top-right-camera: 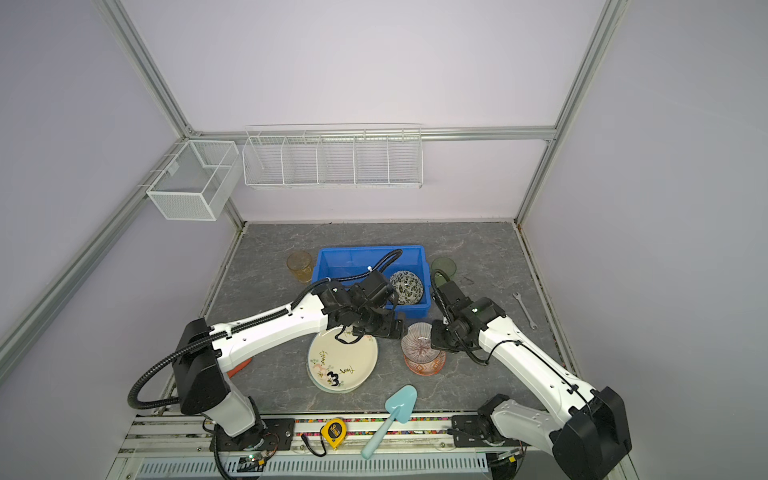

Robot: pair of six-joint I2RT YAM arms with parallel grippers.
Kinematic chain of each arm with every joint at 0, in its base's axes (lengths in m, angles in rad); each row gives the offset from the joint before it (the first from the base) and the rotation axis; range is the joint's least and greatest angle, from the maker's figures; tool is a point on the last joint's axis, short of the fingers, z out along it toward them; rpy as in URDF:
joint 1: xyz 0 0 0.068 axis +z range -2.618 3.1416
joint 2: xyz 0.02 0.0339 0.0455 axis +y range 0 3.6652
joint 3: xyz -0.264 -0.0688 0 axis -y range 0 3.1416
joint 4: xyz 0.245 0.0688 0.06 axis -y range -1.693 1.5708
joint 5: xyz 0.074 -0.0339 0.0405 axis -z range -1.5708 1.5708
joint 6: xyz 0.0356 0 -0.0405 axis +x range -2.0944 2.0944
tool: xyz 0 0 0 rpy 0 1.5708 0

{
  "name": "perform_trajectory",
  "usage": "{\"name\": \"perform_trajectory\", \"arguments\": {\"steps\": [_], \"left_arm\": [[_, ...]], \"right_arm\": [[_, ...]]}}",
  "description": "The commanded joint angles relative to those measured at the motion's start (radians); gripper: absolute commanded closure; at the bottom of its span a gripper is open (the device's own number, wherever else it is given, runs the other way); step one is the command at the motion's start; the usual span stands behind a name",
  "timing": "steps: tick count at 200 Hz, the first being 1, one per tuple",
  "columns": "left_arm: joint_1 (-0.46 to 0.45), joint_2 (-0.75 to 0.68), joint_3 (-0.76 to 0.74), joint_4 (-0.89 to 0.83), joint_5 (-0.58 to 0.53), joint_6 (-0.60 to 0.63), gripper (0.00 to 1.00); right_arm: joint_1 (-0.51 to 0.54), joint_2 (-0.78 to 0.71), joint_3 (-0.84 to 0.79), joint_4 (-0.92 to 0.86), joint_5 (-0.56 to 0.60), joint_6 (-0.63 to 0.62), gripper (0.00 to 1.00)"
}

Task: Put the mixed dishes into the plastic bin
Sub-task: 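Lift the pink-striped bowl with the right gripper while the left gripper grasps its rim, then carry the pink-striped bowl into the bin with the left gripper while the right withdraws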

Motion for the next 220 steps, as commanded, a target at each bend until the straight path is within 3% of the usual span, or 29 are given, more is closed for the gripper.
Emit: {"name": "perform_trajectory", "arguments": {"steps": [1, 182, 220], "left_arm": [[-0.016, 0.023, 0.037, 0.018, 0.013, -0.027, 0.08], [-0.02, 0.126, 0.13, -0.008, 0.005, -0.002, 0.79], [-0.02, 0.133, 0.145, -0.018, 0.004, 0.006, 0.88]], "right_arm": [[-0.001, -0.027, 0.045, -0.028, -0.024, 0.015, 0.93], [0.004, -0.064, 0.085, -0.025, -0.062, 0.017, 0.93], [0.004, -0.07, 0.085, -0.018, -0.068, 0.02, 0.93]]}}
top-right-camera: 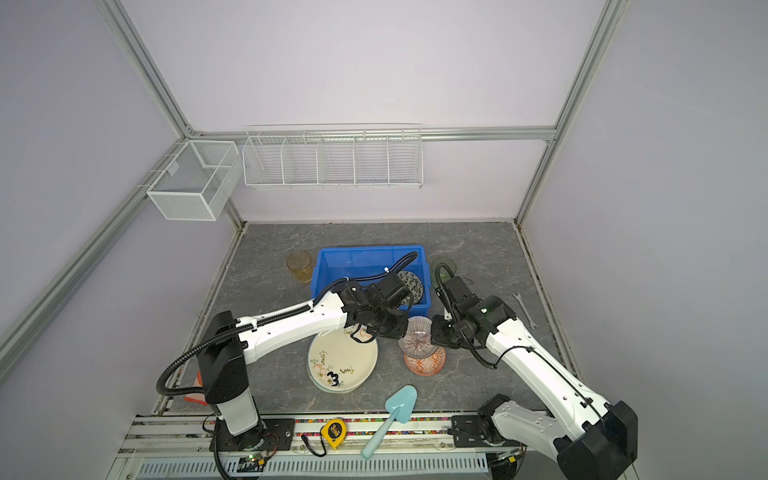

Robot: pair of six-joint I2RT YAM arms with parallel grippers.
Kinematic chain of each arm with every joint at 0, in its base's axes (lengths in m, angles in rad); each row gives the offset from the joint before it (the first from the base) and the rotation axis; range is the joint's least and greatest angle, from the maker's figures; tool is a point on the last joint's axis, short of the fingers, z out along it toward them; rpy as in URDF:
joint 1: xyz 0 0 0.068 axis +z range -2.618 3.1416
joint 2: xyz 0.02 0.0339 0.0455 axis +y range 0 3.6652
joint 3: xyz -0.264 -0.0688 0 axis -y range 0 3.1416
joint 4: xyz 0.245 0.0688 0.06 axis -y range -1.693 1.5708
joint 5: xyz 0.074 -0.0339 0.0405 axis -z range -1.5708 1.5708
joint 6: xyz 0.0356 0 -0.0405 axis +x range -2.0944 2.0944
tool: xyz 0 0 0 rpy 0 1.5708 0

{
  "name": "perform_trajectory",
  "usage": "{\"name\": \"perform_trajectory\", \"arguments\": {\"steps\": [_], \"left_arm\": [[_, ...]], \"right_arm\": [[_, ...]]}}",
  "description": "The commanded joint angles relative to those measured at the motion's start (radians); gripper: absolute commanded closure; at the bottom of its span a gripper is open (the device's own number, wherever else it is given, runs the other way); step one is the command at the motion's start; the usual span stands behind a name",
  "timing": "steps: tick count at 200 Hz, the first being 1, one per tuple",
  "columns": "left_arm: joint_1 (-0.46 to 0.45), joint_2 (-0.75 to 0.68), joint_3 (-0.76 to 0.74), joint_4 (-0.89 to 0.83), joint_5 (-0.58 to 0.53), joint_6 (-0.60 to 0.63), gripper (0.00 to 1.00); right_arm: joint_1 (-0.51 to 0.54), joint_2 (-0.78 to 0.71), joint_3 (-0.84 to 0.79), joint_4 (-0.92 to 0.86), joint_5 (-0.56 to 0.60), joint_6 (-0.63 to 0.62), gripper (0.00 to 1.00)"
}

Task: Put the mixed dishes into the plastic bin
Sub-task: 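Carry the pink-striped bowl into the bin with the left gripper while the right withdraws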

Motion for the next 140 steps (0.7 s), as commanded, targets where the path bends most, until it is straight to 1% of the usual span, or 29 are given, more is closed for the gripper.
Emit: {"name": "perform_trajectory", "arguments": {"steps": [1, 32, 49, 61, 80, 88, 108, 120, 134, 140], "left_arm": [[-0.002, 0.024, 0.044, -0.019, -0.011, 0.006, 0.88], [-0.002, 0.034, 0.068, -0.036, -0.016, 0.019, 0.95], [-0.002, 0.043, 0.088, -0.052, -0.019, 0.028, 1.0], [-0.002, 0.051, 0.106, -0.065, -0.028, 0.038, 1.0], [-0.001, 0.061, 0.139, -0.093, -0.044, 0.056, 1.0], [0.001, 0.067, 0.156, -0.108, -0.052, 0.065, 1.0], [0.011, 0.075, 0.202, -0.146, -0.07, 0.091, 1.0], [0.025, 0.081, 0.232, -0.172, -0.073, 0.106, 1.0], [0.047, 0.087, 0.276, -0.205, -0.066, 0.125, 1.0], [0.057, 0.09, 0.292, -0.22, -0.073, 0.133, 1.0]], "right_arm": [[0.005, -0.027, 0.033, 0.014, -0.029, 0.018, 0.93], [0.004, -0.03, 0.035, 0.017, -0.031, 0.02, 0.93], [0.005, -0.032, 0.035, 0.02, -0.033, 0.022, 0.93], [0.005, -0.033, 0.035, 0.018, -0.032, 0.021, 0.93], [0.005, -0.045, 0.042, 0.003, -0.018, 0.021, 0.88], [0.005, -0.053, 0.045, -0.003, -0.011, 0.02, 0.84], [0.004, -0.082, 0.056, -0.024, 0.01, 0.024, 0.71], [0.004, -0.099, 0.063, -0.038, 0.02, 0.024, 0.59], [0.004, -0.125, 0.068, -0.053, 0.033, 0.025, 0.43], [0.004, -0.14, 0.068, -0.056, 0.038, 0.026, 0.39]]}}
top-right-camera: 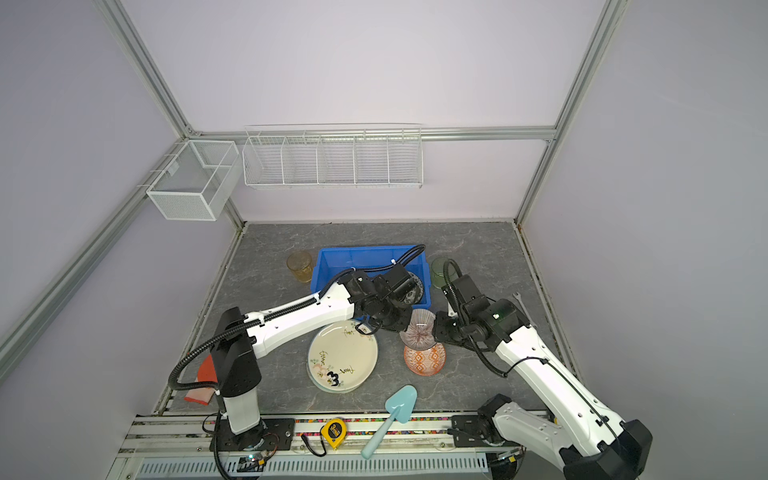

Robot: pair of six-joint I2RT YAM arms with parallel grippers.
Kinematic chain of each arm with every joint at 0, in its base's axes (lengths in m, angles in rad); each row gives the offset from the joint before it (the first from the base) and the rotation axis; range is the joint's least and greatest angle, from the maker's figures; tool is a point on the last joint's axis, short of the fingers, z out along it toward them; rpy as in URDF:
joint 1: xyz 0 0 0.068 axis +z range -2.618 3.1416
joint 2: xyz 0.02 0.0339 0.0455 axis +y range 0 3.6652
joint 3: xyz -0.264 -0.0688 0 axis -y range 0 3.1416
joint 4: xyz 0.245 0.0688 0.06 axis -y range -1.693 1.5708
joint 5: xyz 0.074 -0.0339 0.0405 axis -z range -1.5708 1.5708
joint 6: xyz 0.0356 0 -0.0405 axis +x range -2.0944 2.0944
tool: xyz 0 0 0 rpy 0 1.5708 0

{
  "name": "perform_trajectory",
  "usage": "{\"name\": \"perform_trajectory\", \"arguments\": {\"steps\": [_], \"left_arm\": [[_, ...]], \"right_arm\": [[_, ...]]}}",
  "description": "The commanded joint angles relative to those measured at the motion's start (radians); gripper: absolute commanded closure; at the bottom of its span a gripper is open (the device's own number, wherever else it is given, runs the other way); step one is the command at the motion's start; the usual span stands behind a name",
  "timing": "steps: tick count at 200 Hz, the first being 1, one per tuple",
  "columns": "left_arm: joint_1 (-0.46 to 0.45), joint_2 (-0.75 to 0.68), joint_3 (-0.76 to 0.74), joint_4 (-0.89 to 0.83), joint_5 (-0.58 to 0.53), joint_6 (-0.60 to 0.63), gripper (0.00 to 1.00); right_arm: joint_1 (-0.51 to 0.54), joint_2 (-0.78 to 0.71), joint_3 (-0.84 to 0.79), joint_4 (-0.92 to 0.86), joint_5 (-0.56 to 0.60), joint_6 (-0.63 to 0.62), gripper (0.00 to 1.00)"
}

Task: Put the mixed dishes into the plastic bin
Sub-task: 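Carry the pink-striped bowl into the bin with the left gripper while the right withdraws, then release the pink-striped bowl on the stack while the right gripper nears the orange bowl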

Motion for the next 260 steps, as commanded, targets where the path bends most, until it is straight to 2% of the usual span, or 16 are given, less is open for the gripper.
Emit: {"name": "perform_trajectory", "arguments": {"steps": [1, 24, 32, 35, 40, 103, 173, 260], "left_arm": [[0.038, 0.01, 0.092, -0.06, -0.023, 0.049, 1.0], [0.087, 0.021, 0.155, -0.098, -0.047, 0.089, 1.0], [0.108, 0.028, 0.177, -0.112, -0.052, 0.102, 1.0], [0.116, 0.033, 0.186, -0.116, -0.052, 0.105, 1.0], [0.129, 0.038, 0.2, -0.122, -0.053, 0.115, 1.0], [0.241, 0.184, 0.376, -0.16, -0.069, 0.186, 1.0], [0.263, 0.372, 0.579, -0.211, -0.063, 0.233, 1.0], [0.269, 0.443, 0.598, -0.207, -0.053, 0.251, 1.0]], "right_arm": [[0.004, -0.048, 0.019, -0.047, 0.027, 0.016, 0.38], [0.003, -0.094, 0.012, -0.065, 0.052, 0.026, 0.27], [0.004, -0.107, 0.009, -0.074, 0.057, 0.029, 0.01], [0.003, -0.111, 0.009, -0.079, 0.058, 0.031, 0.1], [0.002, -0.119, 0.006, -0.083, 0.06, 0.034, 0.12], [0.005, -0.21, -0.087, -0.079, 0.043, 0.099, 0.12], [0.005, -0.266, -0.147, -0.093, 0.056, 0.15, 0.12], [0.007, -0.29, -0.241, -0.089, 0.055, 0.182, 0.12]]}}
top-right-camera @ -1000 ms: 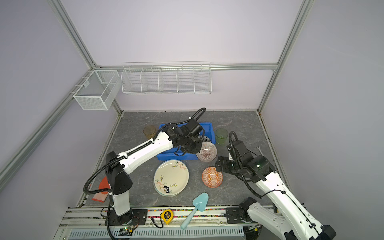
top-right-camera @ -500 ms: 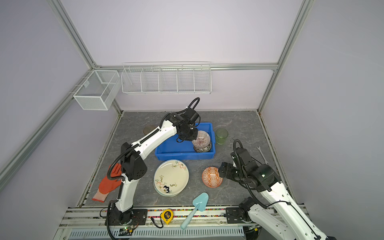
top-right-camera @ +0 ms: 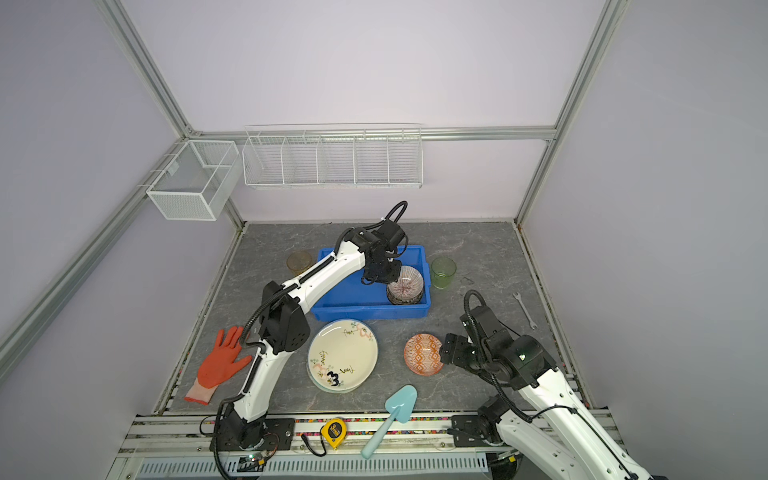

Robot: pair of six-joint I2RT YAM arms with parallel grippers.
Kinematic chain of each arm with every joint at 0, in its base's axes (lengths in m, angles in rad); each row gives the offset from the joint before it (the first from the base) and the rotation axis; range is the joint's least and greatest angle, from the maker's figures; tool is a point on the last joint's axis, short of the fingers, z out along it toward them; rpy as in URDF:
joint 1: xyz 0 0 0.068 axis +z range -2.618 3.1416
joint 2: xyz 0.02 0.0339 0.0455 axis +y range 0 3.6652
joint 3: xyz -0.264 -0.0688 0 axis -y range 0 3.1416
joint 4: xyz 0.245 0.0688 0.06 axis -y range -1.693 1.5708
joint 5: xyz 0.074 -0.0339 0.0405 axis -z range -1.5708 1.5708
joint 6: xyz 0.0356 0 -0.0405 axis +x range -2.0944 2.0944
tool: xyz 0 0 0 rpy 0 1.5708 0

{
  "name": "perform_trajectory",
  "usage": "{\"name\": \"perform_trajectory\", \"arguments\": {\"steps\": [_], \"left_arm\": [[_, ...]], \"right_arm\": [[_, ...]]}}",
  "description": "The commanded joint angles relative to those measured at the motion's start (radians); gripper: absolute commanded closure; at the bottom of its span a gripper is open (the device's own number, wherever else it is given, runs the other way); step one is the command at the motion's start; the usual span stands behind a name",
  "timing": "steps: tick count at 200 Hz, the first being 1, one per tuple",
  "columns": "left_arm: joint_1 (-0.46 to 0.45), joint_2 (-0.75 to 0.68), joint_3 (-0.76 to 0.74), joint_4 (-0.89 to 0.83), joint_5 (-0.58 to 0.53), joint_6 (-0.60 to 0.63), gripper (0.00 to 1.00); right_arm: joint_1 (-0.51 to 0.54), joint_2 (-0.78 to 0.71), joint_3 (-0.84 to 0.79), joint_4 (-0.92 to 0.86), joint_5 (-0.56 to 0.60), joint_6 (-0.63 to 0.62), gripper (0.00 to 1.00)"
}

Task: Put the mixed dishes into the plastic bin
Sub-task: 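Release the pink-striped bowl on the stack while the right gripper nears the orange bowl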

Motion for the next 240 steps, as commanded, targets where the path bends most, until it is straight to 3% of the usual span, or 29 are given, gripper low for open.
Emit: {"name": "perform_trajectory", "arguments": {"steps": [1, 55, 159, 210, 240], "left_arm": [[0.007, 0.012, 0.039, -0.011, 0.015, 0.015, 1.0], [0.008, 0.001, -0.003, 0.015, 0.046, 0.01, 1.0], [0.007, -0.034, -0.063, 0.044, 0.076, -0.007, 0.76], [0.007, -0.062, -0.063, 0.039, 0.097, -0.017, 0.55], [0.008, -0.077, -0.063, 0.034, 0.101, -0.019, 0.47]], "right_arm": [[0.007, -0.012, -0.025, -0.011, 0.013, 0.029, 0.12], [0.007, 0.006, -0.053, 0.019, 0.001, 0.033, 0.12], [0.007, 0.028, -0.056, 0.036, -0.008, 0.021, 0.12], [0.007, 0.015, -0.057, 0.027, -0.009, 0.02, 0.12], [0.008, 0.021, -0.06, 0.028, -0.02, 0.015, 0.12]]}}
